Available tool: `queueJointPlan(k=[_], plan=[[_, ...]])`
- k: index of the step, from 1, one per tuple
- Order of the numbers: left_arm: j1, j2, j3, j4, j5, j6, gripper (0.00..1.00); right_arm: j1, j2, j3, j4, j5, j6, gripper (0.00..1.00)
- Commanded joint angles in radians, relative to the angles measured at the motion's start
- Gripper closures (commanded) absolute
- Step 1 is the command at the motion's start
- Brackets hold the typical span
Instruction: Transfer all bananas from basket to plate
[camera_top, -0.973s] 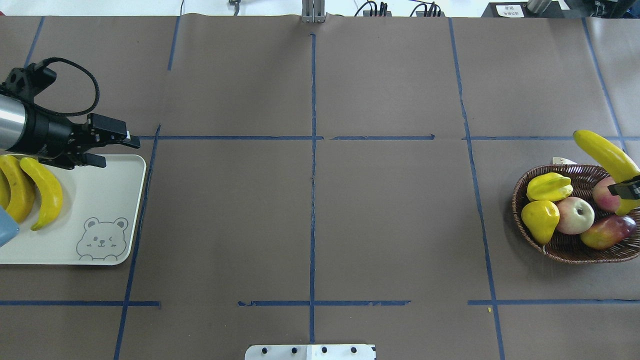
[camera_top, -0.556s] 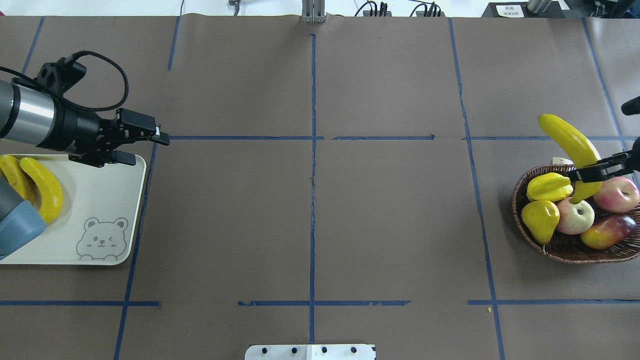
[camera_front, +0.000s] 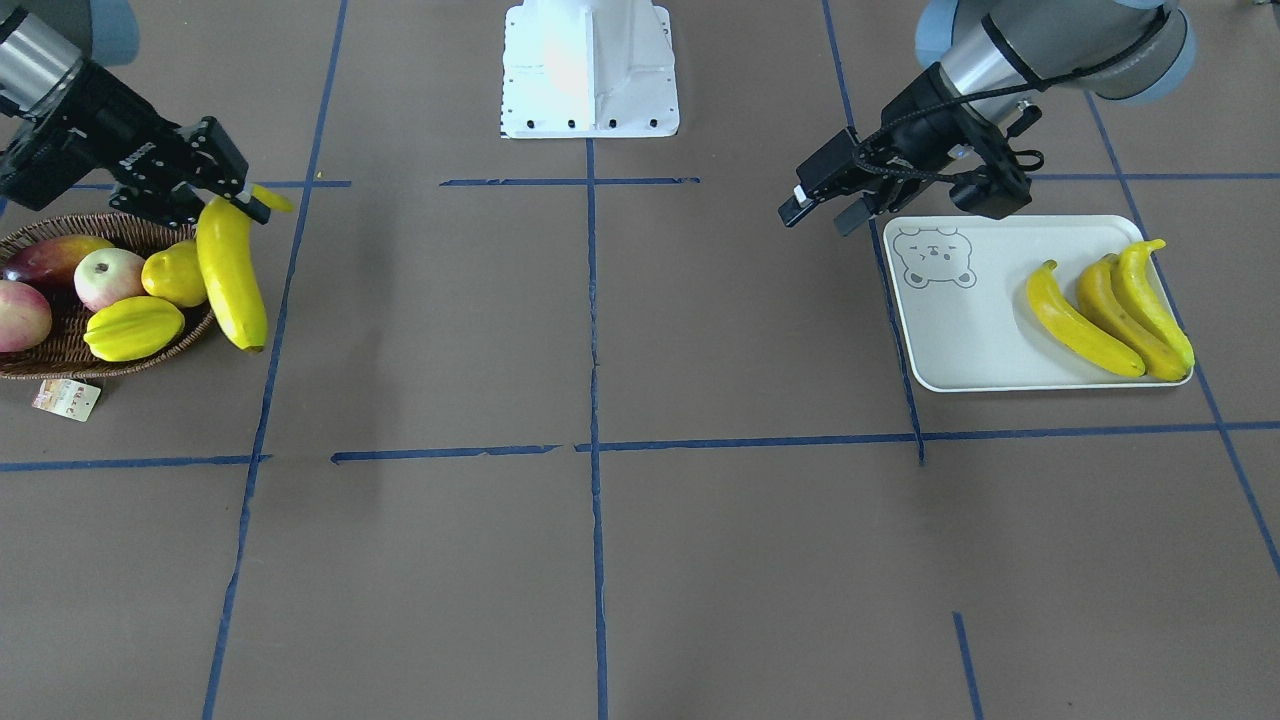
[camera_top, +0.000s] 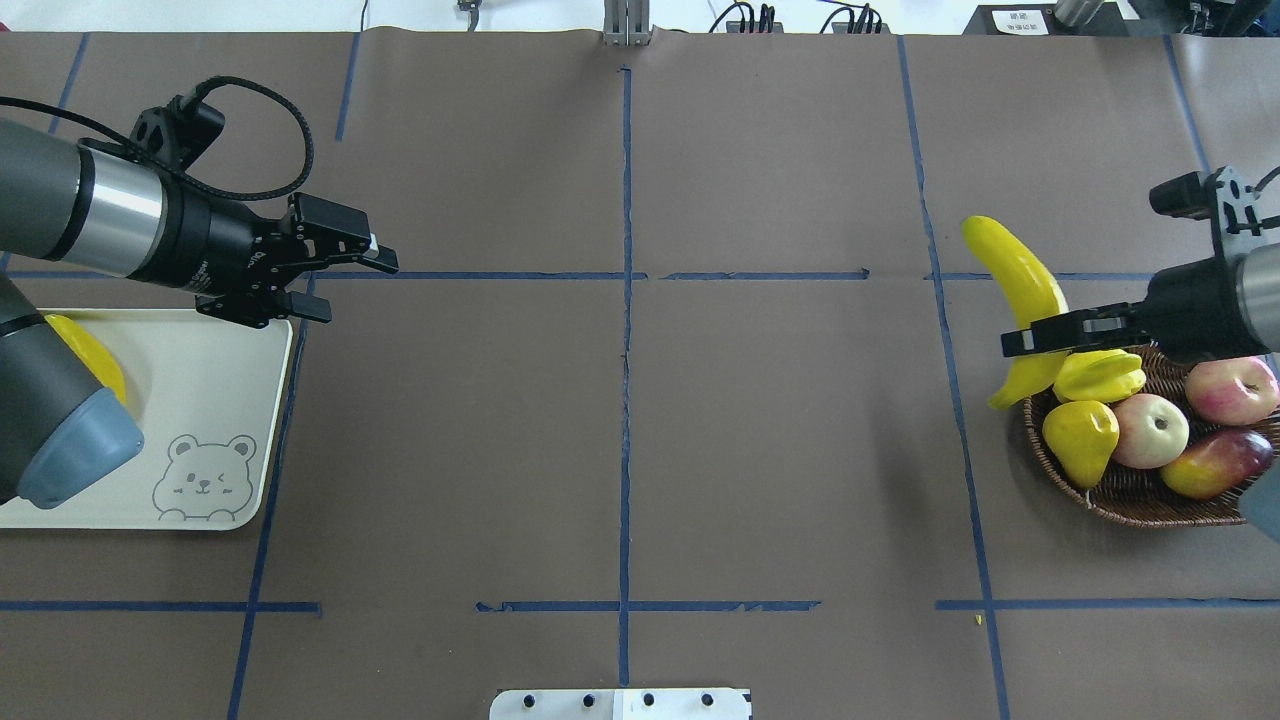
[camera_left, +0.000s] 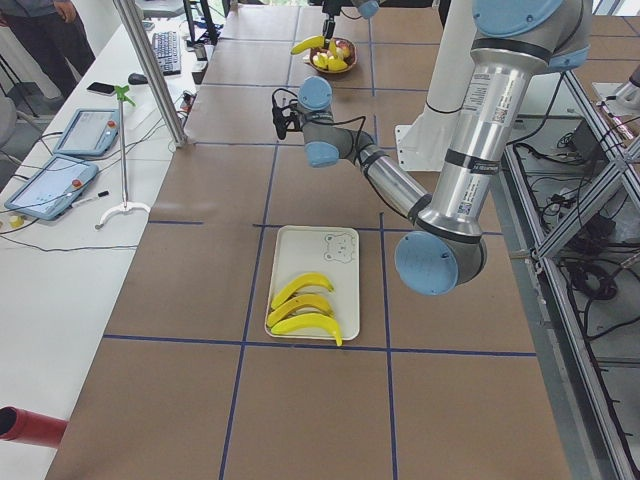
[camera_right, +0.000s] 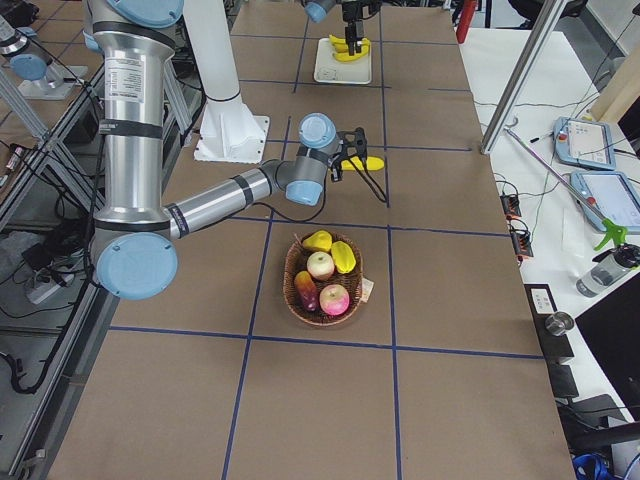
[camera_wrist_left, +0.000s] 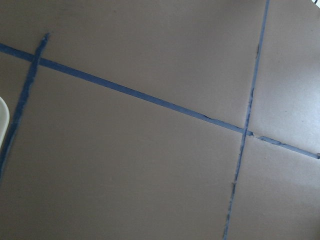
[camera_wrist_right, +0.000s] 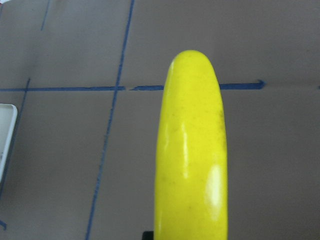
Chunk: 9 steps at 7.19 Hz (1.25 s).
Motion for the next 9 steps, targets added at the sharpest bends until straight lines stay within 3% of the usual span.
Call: queueJointPlan(k=[1,3,4,6,9], plan=[[0.043,-0.064,0.002,0.007,0.049,-0.071,0.00,-0.181,0.109,0.002,0.080,-0.204,0.194,0.90],[0.051,-0.108,0.010,0.008,0.049,-0.126,0.00,-0.392,0.216,-0.004,0.078,-0.478,0.223,0.91],[0.072,-0.133,0.021,0.013,0.050,-0.155,0.00,-0.456,0.270,-0.012,0.055,-0.546,0.223,0.92],[0.094,-0.196,0.019,0.129,0.050,-0.163,0.01,-0.490,0.414,-0.015,-0.157,-0.586,0.221,0.92],[0.172,-0.239,0.030,0.162,0.147,-0.164,0.01,-0.551,0.509,-0.064,-0.208,-0.670,0.223,0.92]])
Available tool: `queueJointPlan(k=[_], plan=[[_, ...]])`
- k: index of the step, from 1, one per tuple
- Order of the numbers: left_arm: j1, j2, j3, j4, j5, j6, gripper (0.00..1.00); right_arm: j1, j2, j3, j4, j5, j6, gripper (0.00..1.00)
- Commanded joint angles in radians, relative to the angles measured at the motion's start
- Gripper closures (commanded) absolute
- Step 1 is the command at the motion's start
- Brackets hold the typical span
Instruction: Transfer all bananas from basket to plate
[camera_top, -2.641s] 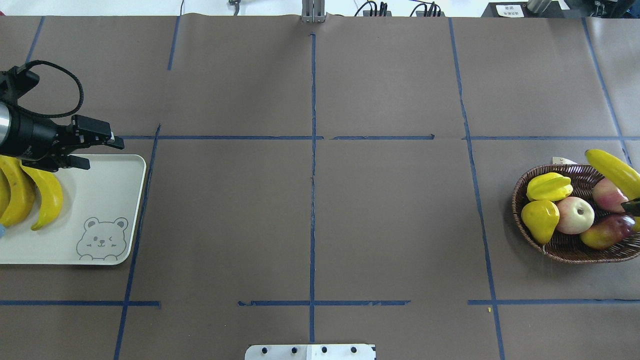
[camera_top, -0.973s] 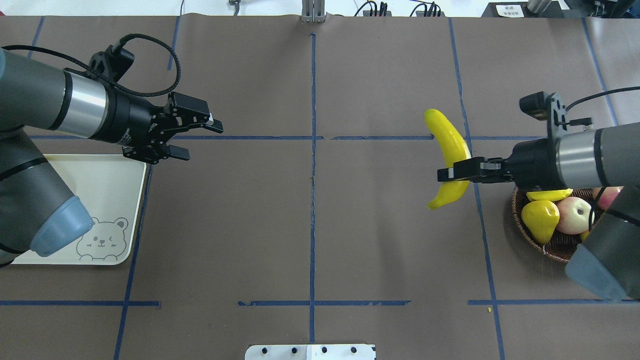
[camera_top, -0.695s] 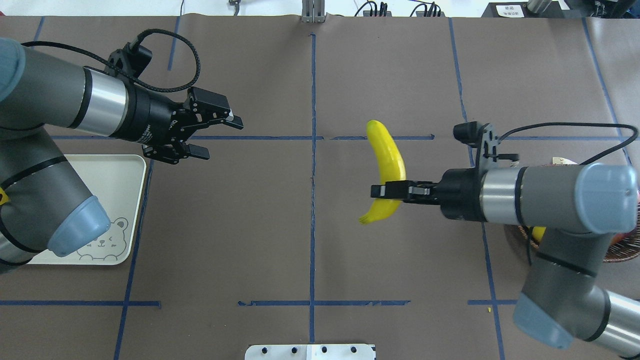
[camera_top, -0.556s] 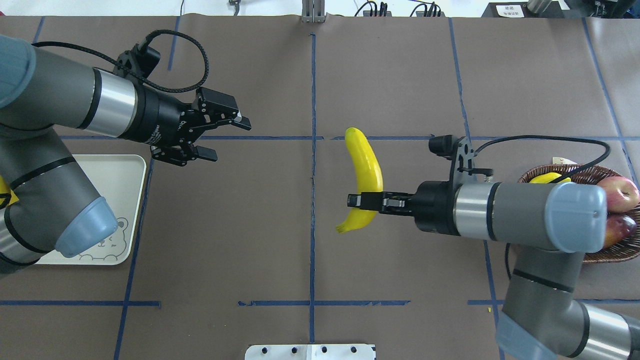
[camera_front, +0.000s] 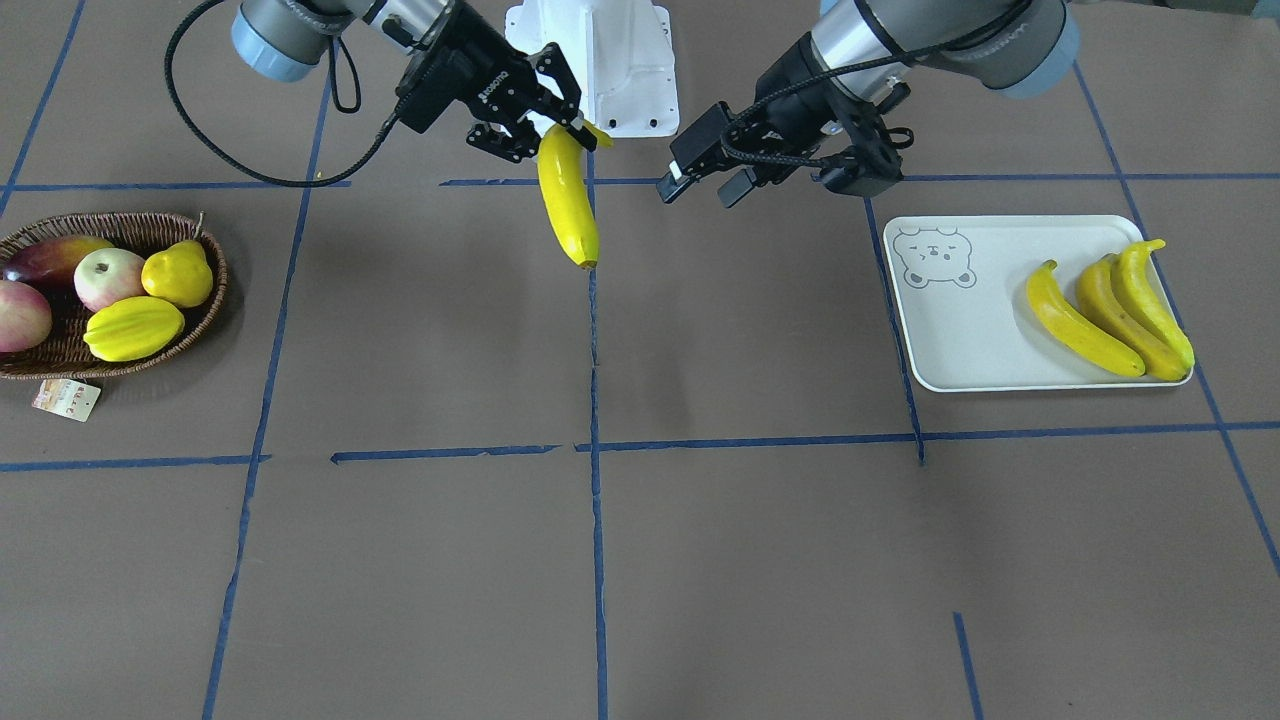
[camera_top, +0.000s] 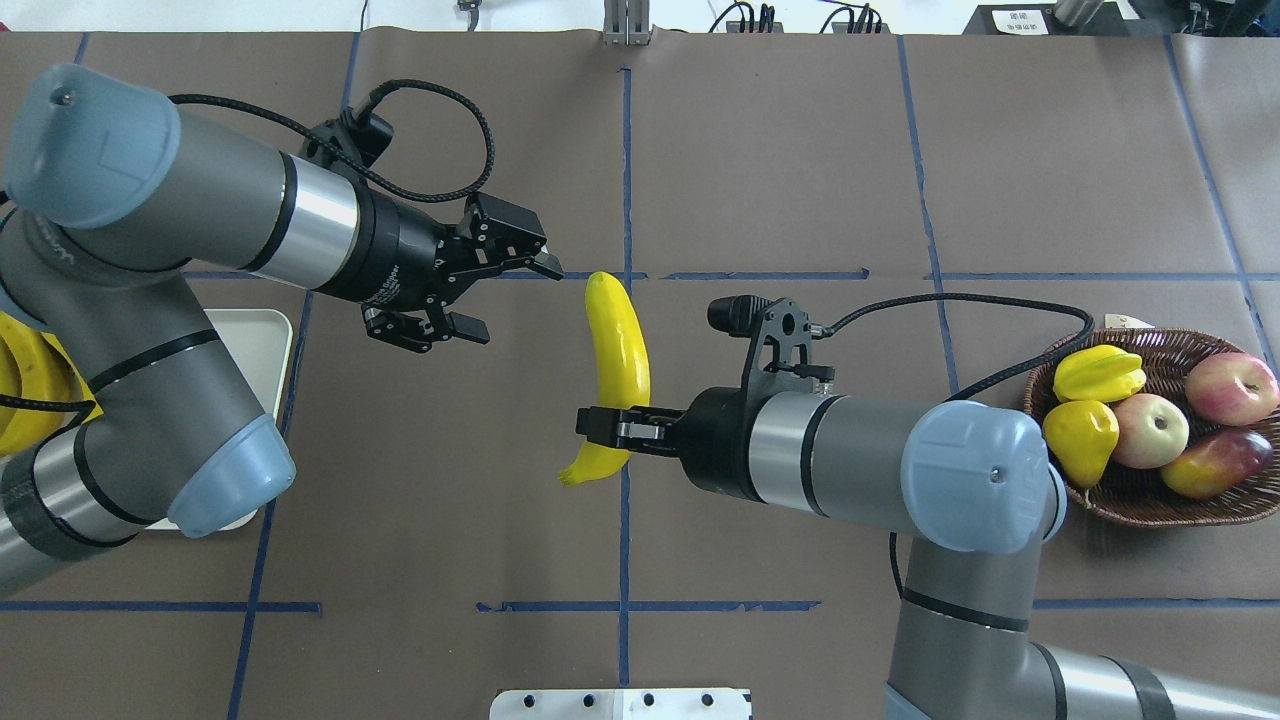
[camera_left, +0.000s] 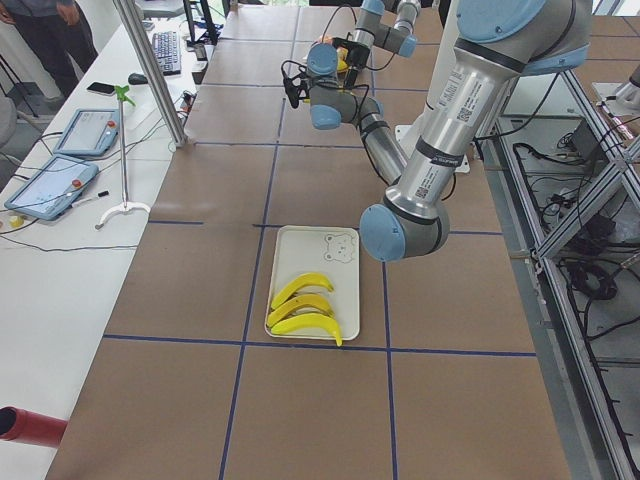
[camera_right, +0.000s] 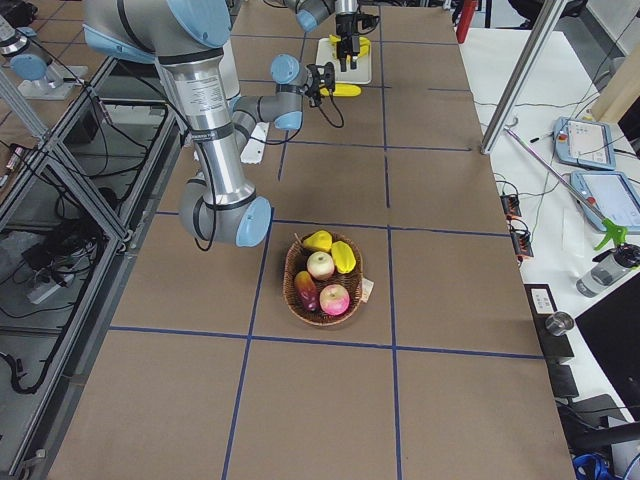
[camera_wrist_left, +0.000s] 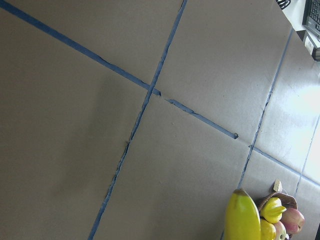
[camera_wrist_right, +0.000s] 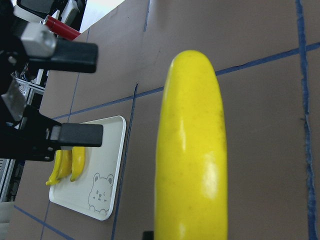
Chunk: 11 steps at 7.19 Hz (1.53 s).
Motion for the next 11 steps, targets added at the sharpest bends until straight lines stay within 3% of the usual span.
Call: queueJointPlan(k=[1,4,6,11], plan=[[0.036,-0.026,0.011,0.023,0.051,-0.001,0.01,-0.038,0.060,-0.035,-0.012,-0.052,0.001,0.92],[0.060,-0.024,0.026,0.023,0.066,0.001,0.01,-0.041,0.062,-0.035,-0.007,-0.057,0.001,0.92],[0.065,-0.026,0.026,0.024,0.071,-0.001,0.33,-0.039,0.062,-0.035,-0.004,-0.057,0.001,0.91],[0.074,-0.032,0.029,0.023,0.069,0.001,0.34,-0.041,0.064,-0.035,-0.006,-0.057,0.001,0.91]])
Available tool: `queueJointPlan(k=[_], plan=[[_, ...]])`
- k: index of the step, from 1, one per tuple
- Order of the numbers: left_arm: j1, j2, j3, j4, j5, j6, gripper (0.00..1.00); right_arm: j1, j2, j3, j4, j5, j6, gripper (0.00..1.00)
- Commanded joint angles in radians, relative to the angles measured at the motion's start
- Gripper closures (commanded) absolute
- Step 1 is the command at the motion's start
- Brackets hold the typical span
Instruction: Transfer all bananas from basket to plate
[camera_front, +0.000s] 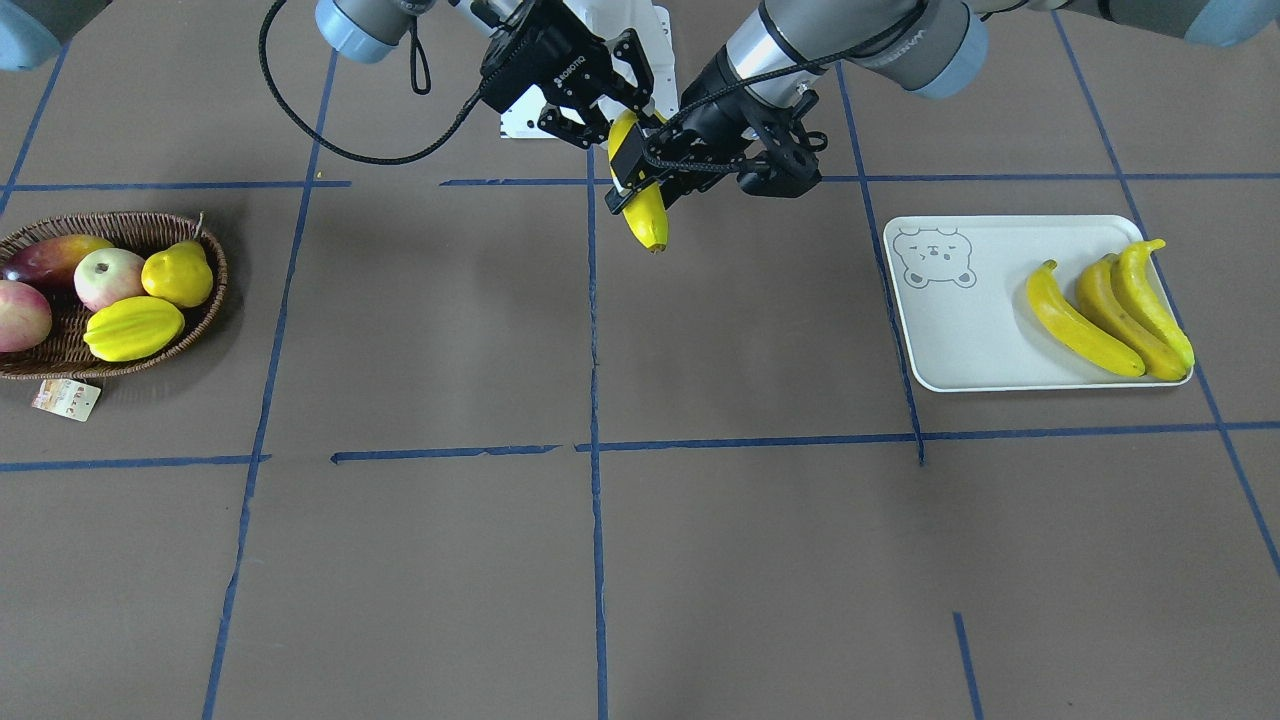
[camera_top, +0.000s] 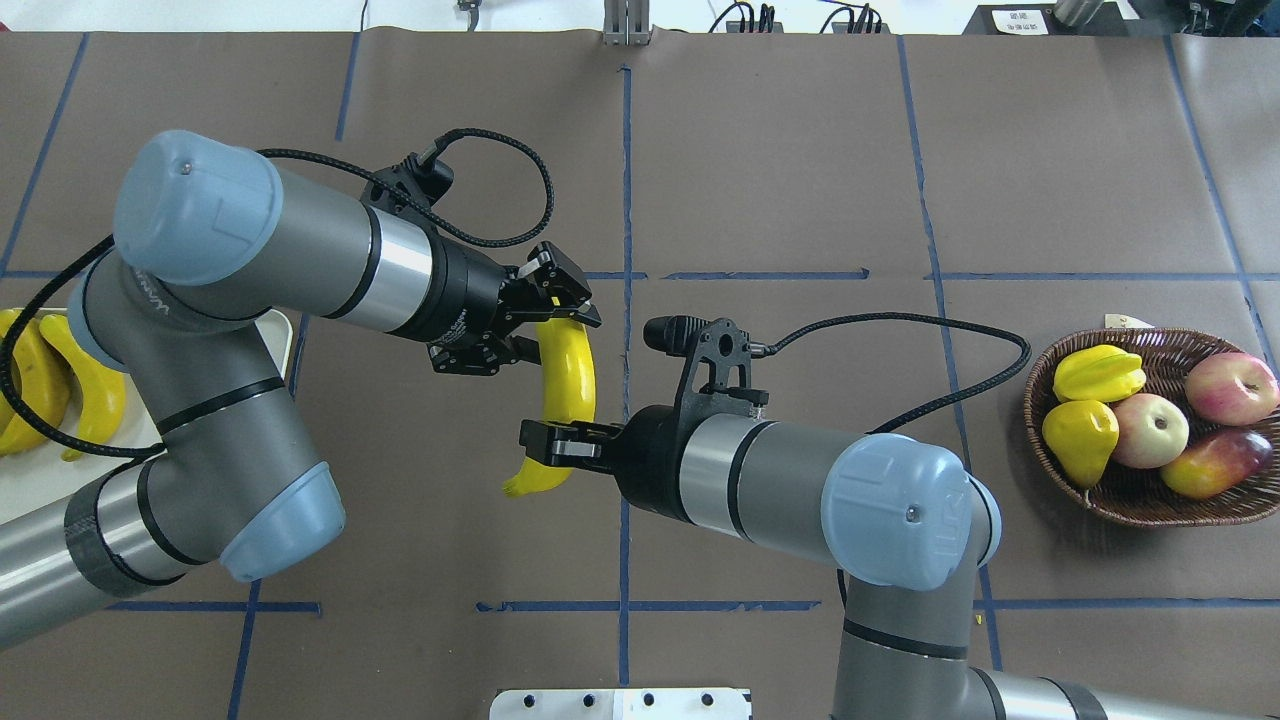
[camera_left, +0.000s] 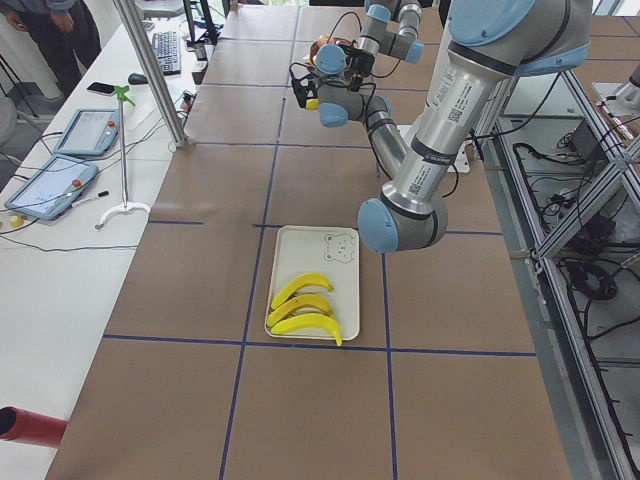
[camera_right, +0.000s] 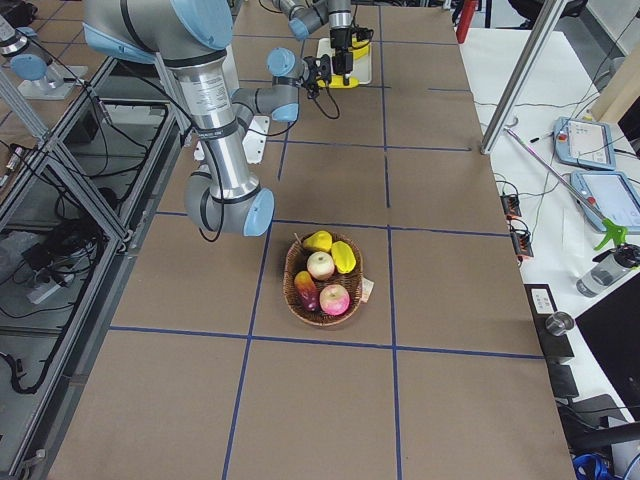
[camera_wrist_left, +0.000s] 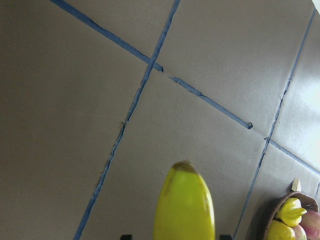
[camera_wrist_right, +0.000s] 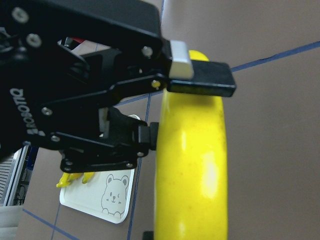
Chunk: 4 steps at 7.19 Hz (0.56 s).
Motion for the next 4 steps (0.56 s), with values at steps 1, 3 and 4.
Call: queueJointPlan(k=[1,3,4], plan=[[0.004,-0.002,0.001,0.000,0.000,0.000,0.41,0.000,0.001,0.000,-0.001,0.000,0.000,0.90],[0.003,0.001,-0.003,0.001,0.002,-0.002,0.92,0.000,0.001,0.002,-0.002,0.000,-0.011,0.52],[0.001,0.009,-0.007,0.001,0.003,-0.002,1.00,0.003,0.004,0.008,-0.007,0.002,-0.009,0.01]])
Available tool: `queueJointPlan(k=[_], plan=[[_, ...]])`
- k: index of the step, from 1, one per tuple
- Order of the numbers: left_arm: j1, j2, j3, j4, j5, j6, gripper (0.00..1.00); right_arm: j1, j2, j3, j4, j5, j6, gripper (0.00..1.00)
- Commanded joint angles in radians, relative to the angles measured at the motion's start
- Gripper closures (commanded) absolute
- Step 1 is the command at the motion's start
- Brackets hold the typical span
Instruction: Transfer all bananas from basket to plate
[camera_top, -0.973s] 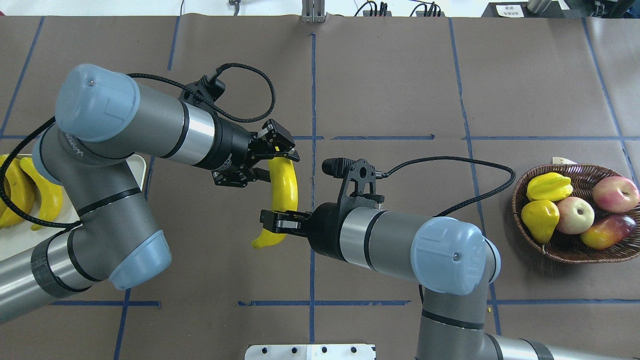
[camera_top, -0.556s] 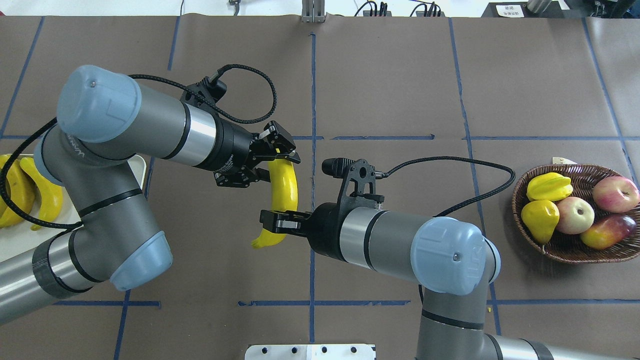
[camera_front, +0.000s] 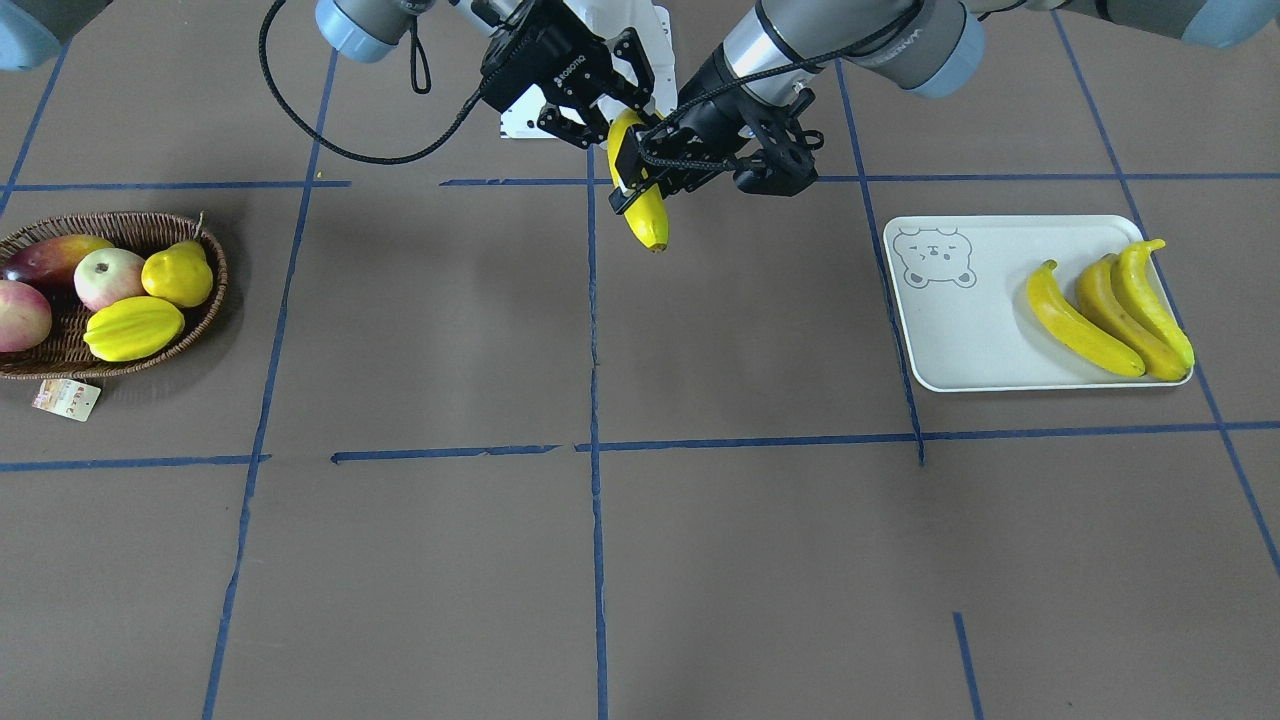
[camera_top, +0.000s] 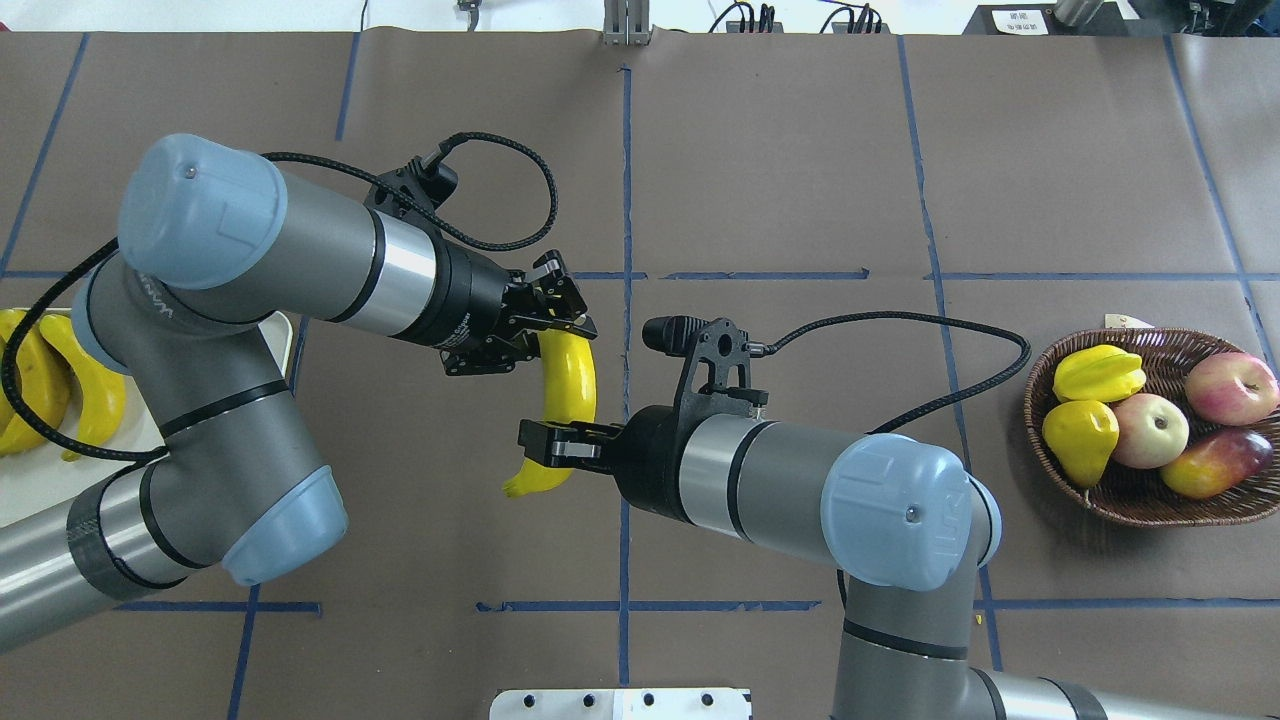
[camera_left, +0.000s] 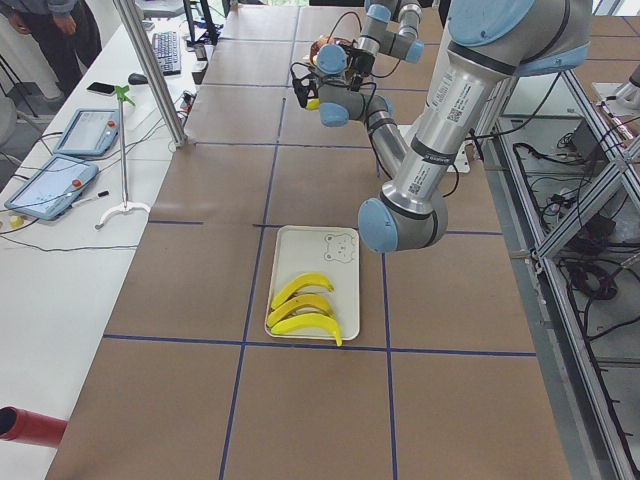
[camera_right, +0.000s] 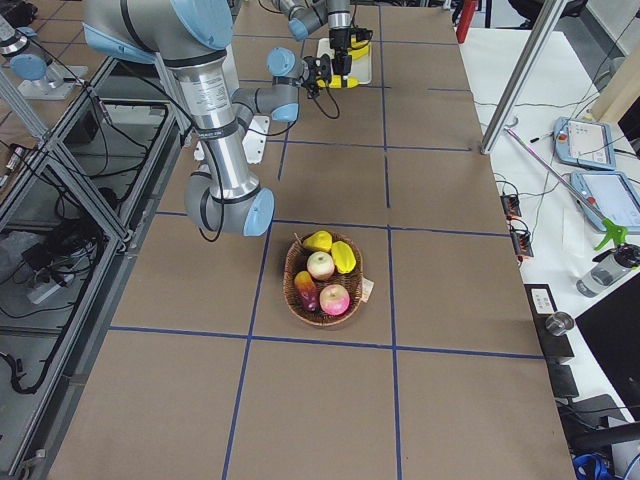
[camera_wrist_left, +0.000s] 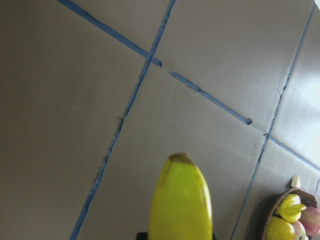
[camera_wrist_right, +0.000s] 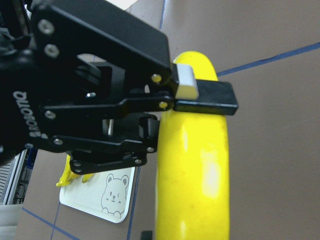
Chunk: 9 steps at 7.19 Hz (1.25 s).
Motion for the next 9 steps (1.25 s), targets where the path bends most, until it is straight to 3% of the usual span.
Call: queueJointPlan(k=[1,3,5,6,7,9], plan=[[-0.006,0.013,-0.009,0.000,0.000,0.001,1.00,0.005,0.000,0.015,-0.005,0.007,-0.001,0.00],[-0.014,0.042,-0.018,0.000,0.002,0.001,1.00,0.021,-0.011,0.046,-0.044,0.039,-0.004,0.00],[-0.048,0.114,-0.028,0.006,0.002,0.006,1.00,0.153,-0.052,0.136,-0.257,0.253,-0.013,0.00],[-0.080,0.134,-0.033,0.064,0.002,0.017,1.00,0.261,-0.062,0.147,-0.333,0.405,-0.056,0.00],[-0.097,0.136,-0.038,0.157,0.006,0.021,1.00,0.341,-0.103,0.149,-0.376,0.502,-0.121,0.00],[-0.149,0.207,-0.085,0.315,0.009,0.168,1.00,0.439,-0.233,0.157,-0.470,0.572,-0.346,0.00]])
